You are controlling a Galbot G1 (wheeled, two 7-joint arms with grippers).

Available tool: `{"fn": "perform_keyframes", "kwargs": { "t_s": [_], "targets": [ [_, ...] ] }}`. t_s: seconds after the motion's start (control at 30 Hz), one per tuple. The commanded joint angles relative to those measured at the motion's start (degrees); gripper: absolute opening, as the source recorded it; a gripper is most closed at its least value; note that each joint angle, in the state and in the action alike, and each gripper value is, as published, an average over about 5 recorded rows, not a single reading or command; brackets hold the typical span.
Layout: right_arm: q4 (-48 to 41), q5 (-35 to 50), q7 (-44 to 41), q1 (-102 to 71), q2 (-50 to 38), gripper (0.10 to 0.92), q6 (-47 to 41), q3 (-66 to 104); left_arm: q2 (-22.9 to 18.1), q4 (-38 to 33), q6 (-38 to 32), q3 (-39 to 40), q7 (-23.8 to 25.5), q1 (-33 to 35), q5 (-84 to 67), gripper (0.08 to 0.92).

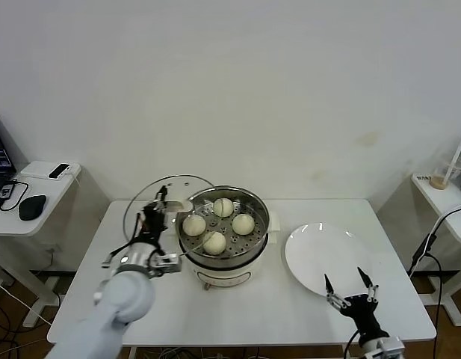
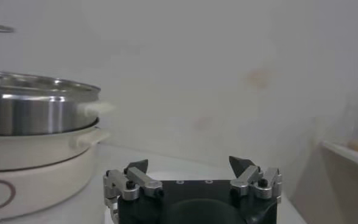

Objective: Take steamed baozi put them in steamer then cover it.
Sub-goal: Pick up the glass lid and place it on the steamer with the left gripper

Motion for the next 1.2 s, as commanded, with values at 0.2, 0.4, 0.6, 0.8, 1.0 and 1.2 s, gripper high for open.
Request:
{"fn": "perform_keyframes", "kwargs": {
  "t_s": [0.2,0.4,0.6,0.8,1.0,1.2],
  "targets": [
    [-0.9,-5.5,0.5,0.6,0.5,0.823,-1.3,-3.7,-18.4,12.1,5.2,10.7,9.9,-11.6,18.8,0.146],
    [-1.1,-6.0,0.6,0.9,0.8,0.823,-1.9,-4.5,-23.2,15.4,6.2,11.0,11.1,-11.6,20.2,0.146],
    [-1.3,-6.3,0.5,1.1,0.9,0.823,-2.0,-4.7,-25.1,16.1,6.2,11.2,11.6,-10.7,21.4,0.146],
    [-1.7,-6.3,0.4,1.2,0.8,0.823,-1.8,-5.1,-25.5,15.9,5.8,10.7,11.7,-9.5,22.6,0.146],
    [-1.9,-6.3,0.3,1.2,0.6,0.823,-1.7,-5.3,-25.1,15.5,5.2,9.4,11.8,-8.3,23.4,0.146],
    [-1.9,-6.2,0.2,1.2,0.6,0.823,-1.8,-5.8,-24.6,14.8,4.7,8.2,11.8,-7.4,24.1,0.146]
  ]
}}
